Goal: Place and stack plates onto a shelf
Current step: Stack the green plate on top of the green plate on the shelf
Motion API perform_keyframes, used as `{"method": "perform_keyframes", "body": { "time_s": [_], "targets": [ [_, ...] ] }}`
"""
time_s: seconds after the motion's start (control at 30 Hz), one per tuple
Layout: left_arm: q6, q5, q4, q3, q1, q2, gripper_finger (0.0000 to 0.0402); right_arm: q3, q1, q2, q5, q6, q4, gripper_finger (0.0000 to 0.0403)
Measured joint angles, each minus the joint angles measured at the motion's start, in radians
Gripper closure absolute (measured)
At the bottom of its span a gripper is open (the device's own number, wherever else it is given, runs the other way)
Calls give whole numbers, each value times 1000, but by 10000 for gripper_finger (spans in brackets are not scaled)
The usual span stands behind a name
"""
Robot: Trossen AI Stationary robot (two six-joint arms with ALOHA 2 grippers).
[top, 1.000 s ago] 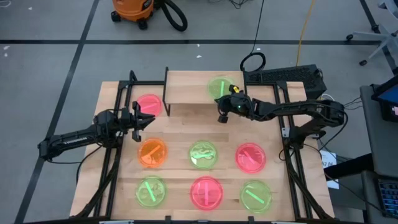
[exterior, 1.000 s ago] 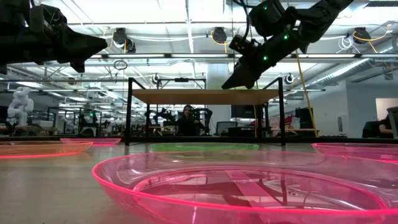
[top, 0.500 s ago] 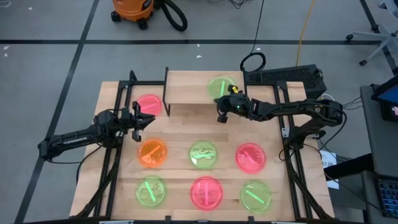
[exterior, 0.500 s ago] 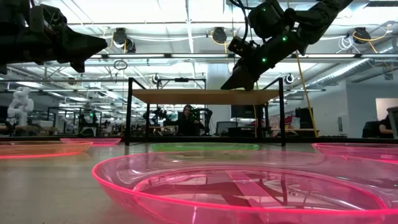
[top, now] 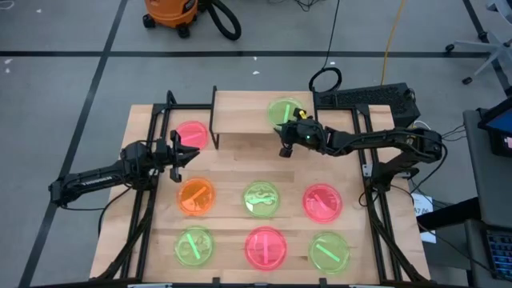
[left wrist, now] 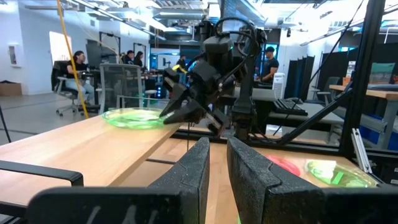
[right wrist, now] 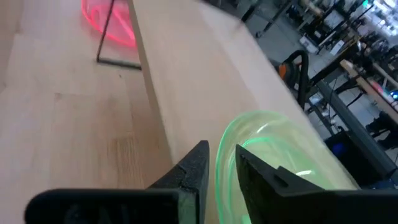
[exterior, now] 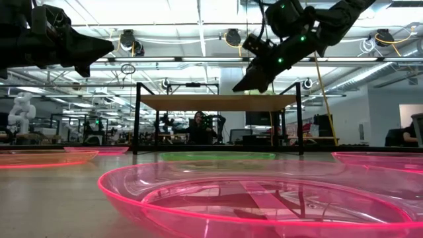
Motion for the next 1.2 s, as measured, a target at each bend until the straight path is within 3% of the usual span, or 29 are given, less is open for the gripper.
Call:
{"method": "perform_keyframes", "body": {
  "time_s": [0.33,0.6,0.97,1.1,1.2],
  "targets": [
    [0,0,0,0,0,0,339,-9,125,-232,-31,110,-34,332],
    [0,0,0,0,0,0,339,-186,221,-436,-28,206,-22,332],
    [0,0,0,0,0,0,339,-601,264,-702,-24,210,336,332],
    [0,0,0,0,0,0,339,-732,256,-738,-14,134,534,332],
    [35,0,10,0,0,0,339,-790,250,-744,57,71,676,332]
  ]
}}
